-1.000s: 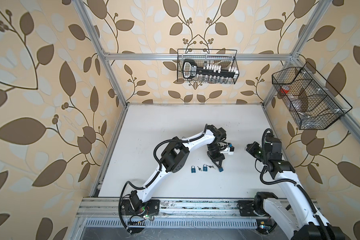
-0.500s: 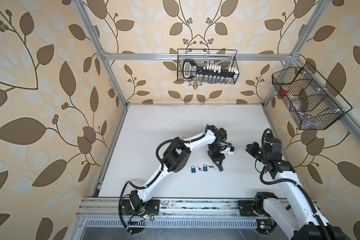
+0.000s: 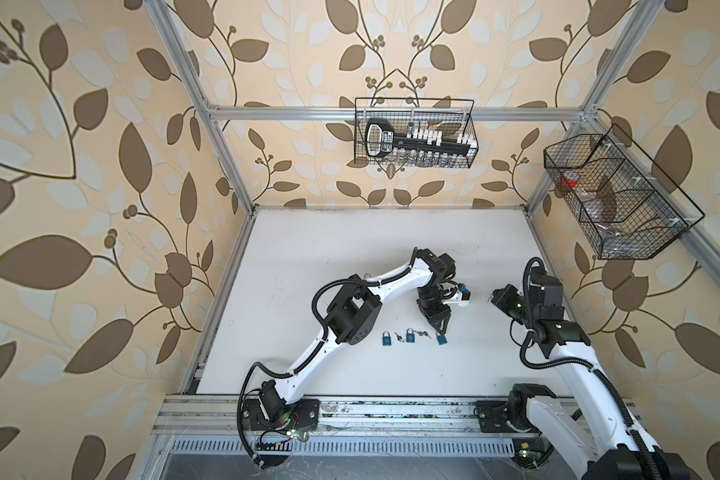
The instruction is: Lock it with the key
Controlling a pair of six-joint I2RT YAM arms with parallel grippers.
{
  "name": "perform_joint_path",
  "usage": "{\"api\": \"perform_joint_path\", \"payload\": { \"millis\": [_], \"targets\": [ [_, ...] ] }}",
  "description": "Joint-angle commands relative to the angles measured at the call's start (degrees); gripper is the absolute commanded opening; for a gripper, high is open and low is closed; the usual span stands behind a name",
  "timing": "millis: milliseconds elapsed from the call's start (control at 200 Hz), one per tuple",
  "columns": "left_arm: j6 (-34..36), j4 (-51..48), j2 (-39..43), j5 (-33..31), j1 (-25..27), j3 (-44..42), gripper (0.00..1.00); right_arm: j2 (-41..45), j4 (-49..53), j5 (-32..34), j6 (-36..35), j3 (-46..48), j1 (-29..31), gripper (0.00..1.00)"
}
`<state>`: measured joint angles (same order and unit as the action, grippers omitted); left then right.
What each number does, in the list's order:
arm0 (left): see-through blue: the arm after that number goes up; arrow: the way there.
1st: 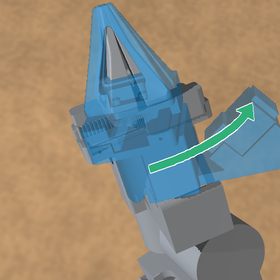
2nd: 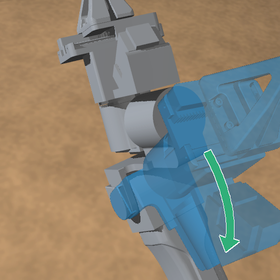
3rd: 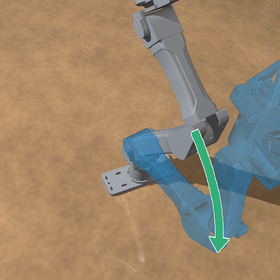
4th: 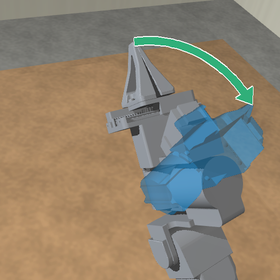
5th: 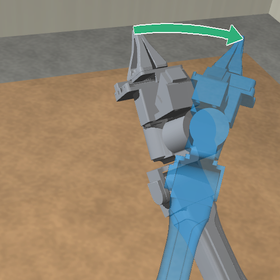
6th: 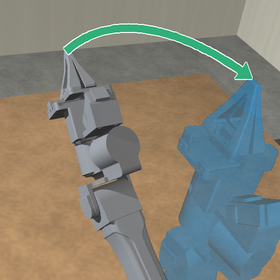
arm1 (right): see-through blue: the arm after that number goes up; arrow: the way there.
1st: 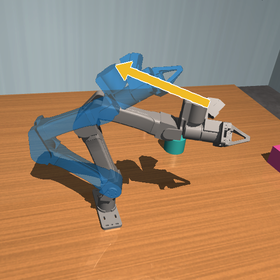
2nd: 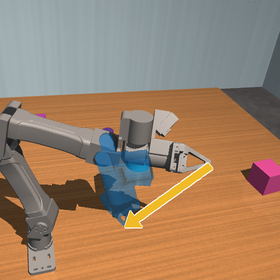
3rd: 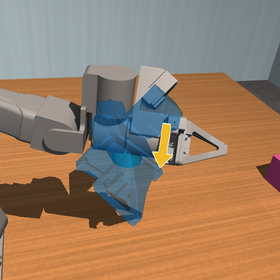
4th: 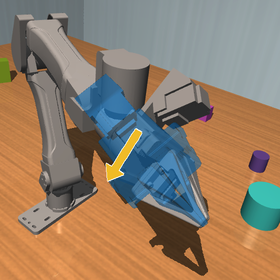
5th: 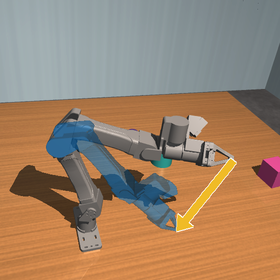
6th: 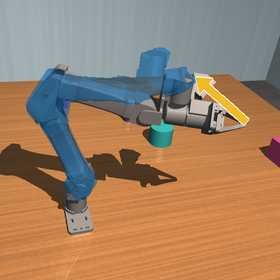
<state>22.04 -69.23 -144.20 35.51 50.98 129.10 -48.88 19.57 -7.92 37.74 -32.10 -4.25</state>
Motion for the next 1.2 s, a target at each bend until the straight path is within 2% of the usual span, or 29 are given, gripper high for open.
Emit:
{"api": "perform_joint_path", "payload": {
  "millis": [0,180,310,440,630,755,840,930,1195],
  "targets": [
    [0.17,-1.44,-0.7,-0.32,0.17,2.3,0.35,-0.16,0.87,-0.46,-1.21,-0.29,-0.17,0.0],
    [-0.81,-1.31,1.8,-2.11,-0.17,2.43,0.46,-1.3,0.93,0.16,-2.82,0.38,1.25,0.0],
    [-3.34,1.37,8.24,-3.32,-1.51,0.39,0.49,-3.03,1.41,2.77,-2.74,0.4,6.22,0.0],
    [-8.45,12.54,20.58,-5.49,-4.25,-11.01,0.52,-3.39,0.66,5.95,1.2,2.13,14.4,0.0],
    [-19.03,34.16,40.4,-7.12,-11.08,-35.82,0.58,-2.5,-1.22,10.23,10.26,7.18,25.75,0.0],
    [-22.05,39.79,49.67,-11.51,-13.83,-45.72,0.62,-1.73,-2.64,12.16,14.54,10.75,30.63,0.0],
    [-23.2,41.82,54.55,-15.23,-14.8,-50.92,0.63,-1.41,-4.05,11.87,17.23,12.99,31.56,0.0],
    [-24.42,43.3,57.79,-16.49,-16.15,-54.72,0.64,-1.62,-6.12,10.94,18.23,15.06,31.54,0.0],
    [-25.77,43.94,58.95,-15.95,-17.23,-57.36,0.64,-4.01,-10.03,9.98,18.43,16.46,31.53,0.0]
  ]
}}
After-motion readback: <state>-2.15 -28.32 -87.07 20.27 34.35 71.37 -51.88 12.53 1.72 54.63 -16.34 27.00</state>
